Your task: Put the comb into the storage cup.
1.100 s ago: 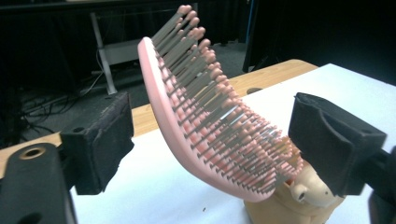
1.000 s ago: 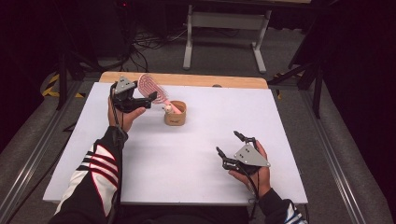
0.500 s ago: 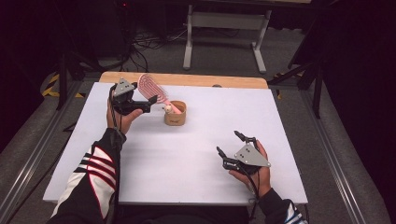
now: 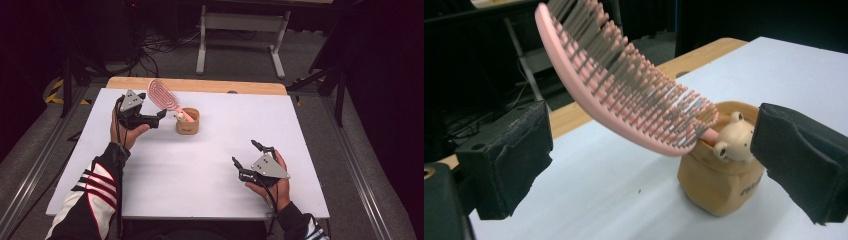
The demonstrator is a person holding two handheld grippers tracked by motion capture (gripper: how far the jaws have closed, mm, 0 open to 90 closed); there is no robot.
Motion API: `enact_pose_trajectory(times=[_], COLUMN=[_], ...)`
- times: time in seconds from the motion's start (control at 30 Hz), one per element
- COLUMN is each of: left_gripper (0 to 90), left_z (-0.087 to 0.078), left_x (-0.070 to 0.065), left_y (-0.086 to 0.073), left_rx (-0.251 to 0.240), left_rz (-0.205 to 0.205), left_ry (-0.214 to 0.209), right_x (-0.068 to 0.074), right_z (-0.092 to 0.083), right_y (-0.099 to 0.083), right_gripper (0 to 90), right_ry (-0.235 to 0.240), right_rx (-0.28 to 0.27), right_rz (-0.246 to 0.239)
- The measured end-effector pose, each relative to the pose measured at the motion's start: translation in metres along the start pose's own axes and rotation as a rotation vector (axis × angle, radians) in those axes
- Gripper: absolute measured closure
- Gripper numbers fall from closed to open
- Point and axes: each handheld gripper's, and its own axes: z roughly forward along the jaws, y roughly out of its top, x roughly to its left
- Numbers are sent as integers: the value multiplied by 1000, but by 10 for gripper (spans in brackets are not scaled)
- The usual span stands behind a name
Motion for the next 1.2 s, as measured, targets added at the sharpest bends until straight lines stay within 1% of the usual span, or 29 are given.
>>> enact_pose_trajectory(times=[0.07,0.23,0.3,0.33,0.37,0.43,0.5,0.53,0.67,0.83,0.93,1.0,1.07,1.2], left_gripper=[44,44,43,41,40,42,42,42,42,42,43,43,42,42], left_z=[-2,-3,-4,-4,-5,-6,-7,-8,-10,-14,-16,-19,-20,-25], left_x=[-1,-3,-3,-2,-2,-2,-3,-3,-5,-5,-6,-8,-9,-12], left_y=[-2,-7,-9,-11,-12,-15,-18,-20,-24,-28,-28,-29,-29,-28], left_rx=[-3,13,13,13,9,6,4,7,-7,-10,-5,-8,0,-16], left_rz=[17,49,45,32,31,36,37,41,43,37,50,53,62,62], left_ry=[4,2,-1,-8,-7,-1,-5,-1,-4,-15,-13,-20,-28,-31], right_x=[0,0,0,0,0,0,0,0,0,1,0,0,0,0], right_z=[0,1,1,1,1,1,0,0,1,0,0,0,-1,-1], right_y=[0,0,0,0,0,0,0,0,0,0,0,0,0,0], right_gripper=[208,208,208,208,208,208,208,208,208,208,207,207,207,207], right_ry=[-1,-2,-2,0,-1,-3,-2,-2,-6,-2,-1,-1,-2,-2], right_rx=[0,1,1,1,0,1,1,1,3,2,2,1,1,0], right_rz=[-1,1,-1,-1,1,2,1,1,4,-2,-3,-6,-6,-8])
